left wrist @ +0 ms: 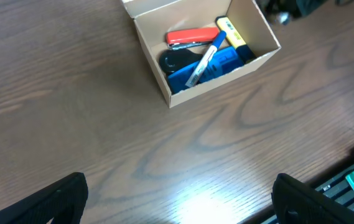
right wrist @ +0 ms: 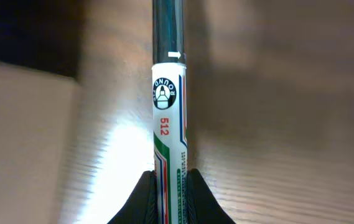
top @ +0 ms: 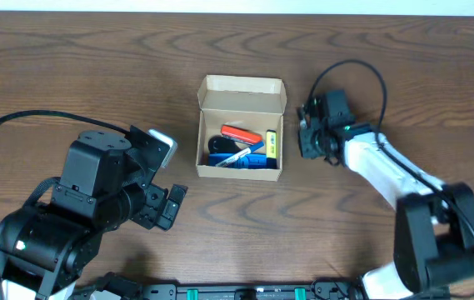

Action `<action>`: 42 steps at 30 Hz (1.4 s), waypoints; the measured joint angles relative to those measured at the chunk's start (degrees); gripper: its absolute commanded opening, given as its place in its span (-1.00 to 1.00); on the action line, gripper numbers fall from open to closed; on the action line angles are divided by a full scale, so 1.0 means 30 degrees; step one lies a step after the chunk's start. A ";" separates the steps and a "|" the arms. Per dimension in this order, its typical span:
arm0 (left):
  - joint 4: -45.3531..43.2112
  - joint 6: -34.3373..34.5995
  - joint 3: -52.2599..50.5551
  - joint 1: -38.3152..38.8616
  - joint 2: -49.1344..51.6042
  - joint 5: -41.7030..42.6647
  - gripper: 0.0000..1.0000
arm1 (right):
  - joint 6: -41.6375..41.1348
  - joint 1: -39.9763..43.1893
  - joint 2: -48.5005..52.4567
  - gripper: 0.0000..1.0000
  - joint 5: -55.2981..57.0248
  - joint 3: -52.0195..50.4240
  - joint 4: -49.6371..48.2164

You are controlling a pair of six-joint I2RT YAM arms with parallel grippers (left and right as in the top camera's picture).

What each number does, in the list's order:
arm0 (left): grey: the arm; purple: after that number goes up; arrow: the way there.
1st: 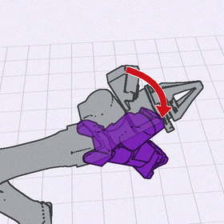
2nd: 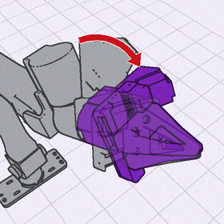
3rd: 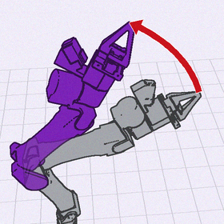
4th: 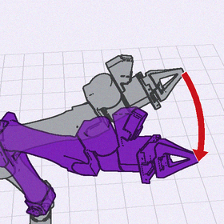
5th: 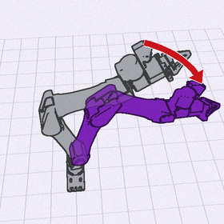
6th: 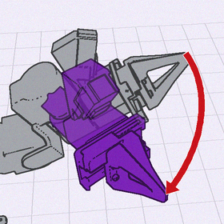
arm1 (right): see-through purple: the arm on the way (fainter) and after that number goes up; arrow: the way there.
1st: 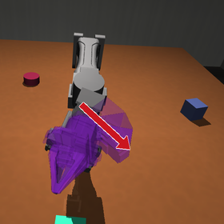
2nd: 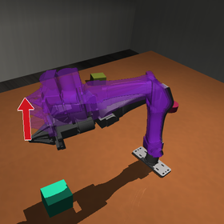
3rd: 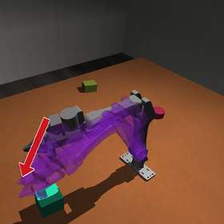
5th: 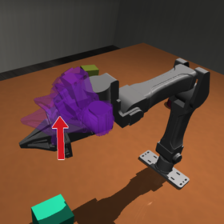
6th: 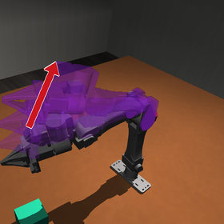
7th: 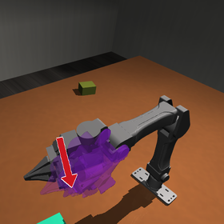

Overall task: Pack container
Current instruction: 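Lower the black-capped marker into the box and release it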

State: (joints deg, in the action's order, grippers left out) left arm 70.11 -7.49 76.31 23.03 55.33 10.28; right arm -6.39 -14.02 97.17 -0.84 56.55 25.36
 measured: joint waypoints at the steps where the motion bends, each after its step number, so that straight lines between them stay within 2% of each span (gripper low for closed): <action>1: -0.0007 0.0000 0.0000 0.0000 0.0000 0.0000 0.90 | -0.0036 -0.0044 -0.0517 -0.97 0.0029 0.0546 0.0328; 9: -0.0007 0.0000 0.0000 0.0000 0.0000 0.0000 0.90 | 0.0015 -0.1931 -0.5231 -0.97 0.0066 0.3024 -0.0117; 14: -0.0007 0.0000 0.0000 0.0000 0.0000 0.0000 0.90 | 0.2390 -0.4218 -0.6222 -0.97 -0.1071 0.3133 -0.1064; 20: -0.0007 0.0000 0.0000 0.0000 0.0000 0.0000 0.90 | 0.7176 -0.6266 -0.4940 -0.97 -0.2769 0.3126 -0.0627; 27: -0.0007 0.0000 0.0000 0.0000 0.0000 0.0000 0.90 | 1.1956 -0.6900 -0.1654 -0.97 -0.4401 0.3126 -0.0372; 33: -0.0007 0.0000 0.0000 0.0000 0.0000 -0.0007 0.90 | 1.3398 -0.6914 0.0372 -0.98 -0.4809 0.3096 -0.0219; 42: -0.0007 0.0000 0.0000 0.0000 0.0000 0.0000 0.90 | 1.4411 -0.6914 0.0597 -0.97 -0.4765 0.3096 0.0634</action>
State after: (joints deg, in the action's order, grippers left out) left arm 70.08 -7.49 76.31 23.03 55.33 10.28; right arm 36.84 -34.76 98.96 -15.14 65.84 27.27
